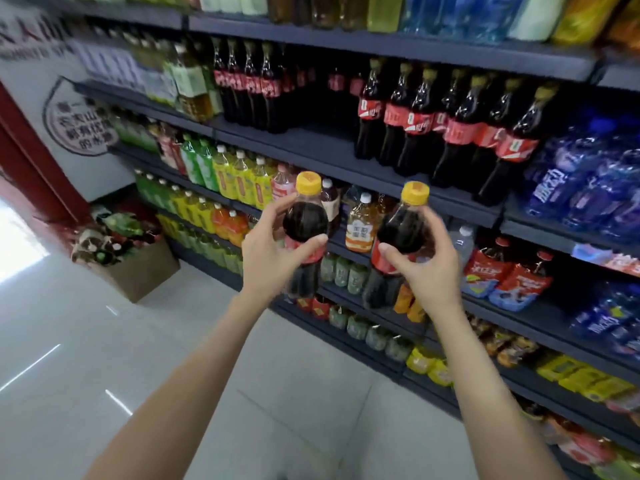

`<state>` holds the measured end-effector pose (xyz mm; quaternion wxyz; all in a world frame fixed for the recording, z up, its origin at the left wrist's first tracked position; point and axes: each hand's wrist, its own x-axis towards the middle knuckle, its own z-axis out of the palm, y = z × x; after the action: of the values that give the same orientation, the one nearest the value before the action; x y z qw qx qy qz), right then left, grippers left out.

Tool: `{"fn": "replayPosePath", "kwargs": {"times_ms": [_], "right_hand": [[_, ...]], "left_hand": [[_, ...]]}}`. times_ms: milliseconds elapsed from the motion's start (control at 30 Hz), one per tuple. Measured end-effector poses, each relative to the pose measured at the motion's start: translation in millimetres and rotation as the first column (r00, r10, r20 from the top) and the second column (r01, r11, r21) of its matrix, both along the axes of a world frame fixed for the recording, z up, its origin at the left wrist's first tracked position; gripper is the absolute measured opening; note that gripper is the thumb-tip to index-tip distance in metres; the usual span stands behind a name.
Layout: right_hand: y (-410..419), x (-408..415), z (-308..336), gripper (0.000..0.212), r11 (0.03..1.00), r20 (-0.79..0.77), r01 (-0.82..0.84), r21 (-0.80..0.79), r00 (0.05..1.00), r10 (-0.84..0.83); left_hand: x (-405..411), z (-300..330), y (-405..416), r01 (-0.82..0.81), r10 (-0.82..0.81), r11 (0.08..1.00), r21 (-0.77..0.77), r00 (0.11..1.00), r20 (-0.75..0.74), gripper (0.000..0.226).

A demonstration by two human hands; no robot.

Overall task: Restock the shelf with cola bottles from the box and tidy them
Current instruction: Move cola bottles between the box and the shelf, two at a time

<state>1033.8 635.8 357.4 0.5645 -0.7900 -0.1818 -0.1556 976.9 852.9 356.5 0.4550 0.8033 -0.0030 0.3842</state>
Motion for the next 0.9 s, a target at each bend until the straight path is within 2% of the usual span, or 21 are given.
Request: {"fn": "replayPosePath", "kwargs": {"times_ms": [100,200,433,733,900], "right_hand": [[39,52,11,0.060,0.999,0.032,0.049,0.002,0.998,-0.050],[80,99,14,0.066,0.984,0.064,0.180,0.015,0.982,-0.180],[168,192,25,0.070,0.888,0.088,0.447,0.104,0.885,-0.456],[208,291,39,0.069,0.784,0.099,0.615,0.082,0.778,-0.621],[205,322,43,0.069,0.707,0.130,0.708,0.003,0.700,-0.702]], "left_hand": [[67,10,40,0.053,-0.051,0.998,-0.035,0.998,0.047,0.058],[136,14,76,0.125,-0.121,0.991,-0.042,0.988,0.093,0.058],[285,28,138,0.289,-0.277,0.954,-0.084,0.952,0.126,0.058],[414,30,150,0.435,-0.426,0.891,-0.133,0.900,0.089,0.061],[456,30,138,0.390,-0.382,0.897,-0.208,0.921,0.079,0.062]]}}
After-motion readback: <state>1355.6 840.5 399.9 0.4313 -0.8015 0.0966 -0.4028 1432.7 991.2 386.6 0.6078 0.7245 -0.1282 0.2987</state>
